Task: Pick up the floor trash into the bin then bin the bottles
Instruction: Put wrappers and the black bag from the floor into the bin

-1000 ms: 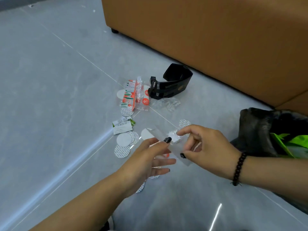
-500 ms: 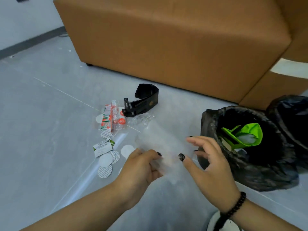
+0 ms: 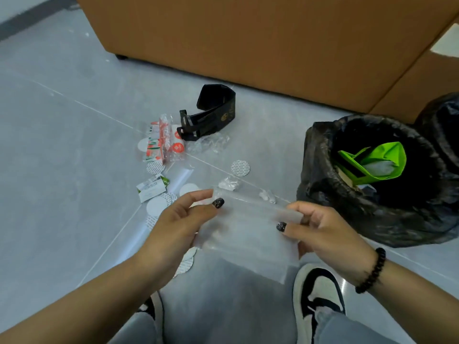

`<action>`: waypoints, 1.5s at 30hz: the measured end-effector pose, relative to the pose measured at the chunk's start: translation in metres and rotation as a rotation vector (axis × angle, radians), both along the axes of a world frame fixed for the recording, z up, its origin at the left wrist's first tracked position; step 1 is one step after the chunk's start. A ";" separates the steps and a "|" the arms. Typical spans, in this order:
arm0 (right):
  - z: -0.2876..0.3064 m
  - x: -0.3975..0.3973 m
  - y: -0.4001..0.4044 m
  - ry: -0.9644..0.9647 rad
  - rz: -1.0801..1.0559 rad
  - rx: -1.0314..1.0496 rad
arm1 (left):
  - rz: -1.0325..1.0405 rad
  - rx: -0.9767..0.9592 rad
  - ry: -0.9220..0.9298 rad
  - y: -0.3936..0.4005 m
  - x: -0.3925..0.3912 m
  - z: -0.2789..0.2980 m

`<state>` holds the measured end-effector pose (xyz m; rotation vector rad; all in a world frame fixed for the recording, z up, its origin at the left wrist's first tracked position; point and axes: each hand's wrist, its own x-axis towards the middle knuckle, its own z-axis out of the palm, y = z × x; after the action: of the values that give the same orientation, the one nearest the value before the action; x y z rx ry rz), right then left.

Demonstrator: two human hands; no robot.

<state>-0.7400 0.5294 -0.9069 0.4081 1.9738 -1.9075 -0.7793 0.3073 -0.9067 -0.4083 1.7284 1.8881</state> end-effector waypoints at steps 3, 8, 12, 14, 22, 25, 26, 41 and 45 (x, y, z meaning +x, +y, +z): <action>-0.008 0.004 -0.003 -0.072 -0.006 -0.077 | -0.023 -0.038 0.027 -0.007 0.010 0.001; -0.012 0.007 0.000 -0.097 -0.076 -0.333 | -0.061 0.030 0.014 -0.012 0.013 -0.005; -0.015 0.007 0.004 -0.124 -0.129 -0.490 | -0.046 0.164 -0.054 -0.011 0.009 -0.010; -0.019 0.006 0.005 -0.156 -0.143 -0.517 | -0.019 0.191 -0.089 -0.011 0.007 -0.017; -0.026 0.003 -0.003 -0.132 -0.048 -0.293 | -0.015 0.100 -0.124 -0.018 0.007 -0.026; -0.028 0.003 -0.008 -0.127 -0.050 -0.110 | -0.013 -0.017 -0.040 -0.017 0.009 -0.030; -0.028 0.003 -0.009 -0.129 -0.045 -0.076 | -0.040 -0.040 -0.023 -0.016 0.010 -0.030; -0.024 0.005 -0.007 0.091 -0.072 0.034 | -0.053 0.052 -0.148 -0.012 0.012 -0.026; -0.026 0.007 -0.007 -0.002 -0.101 -0.001 | -0.101 -0.002 -0.102 -0.011 0.012 -0.025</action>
<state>-0.7333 0.5223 -0.9330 0.5177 1.9857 -1.9675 -0.7672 0.2959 -0.9320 -0.4036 1.6531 1.7641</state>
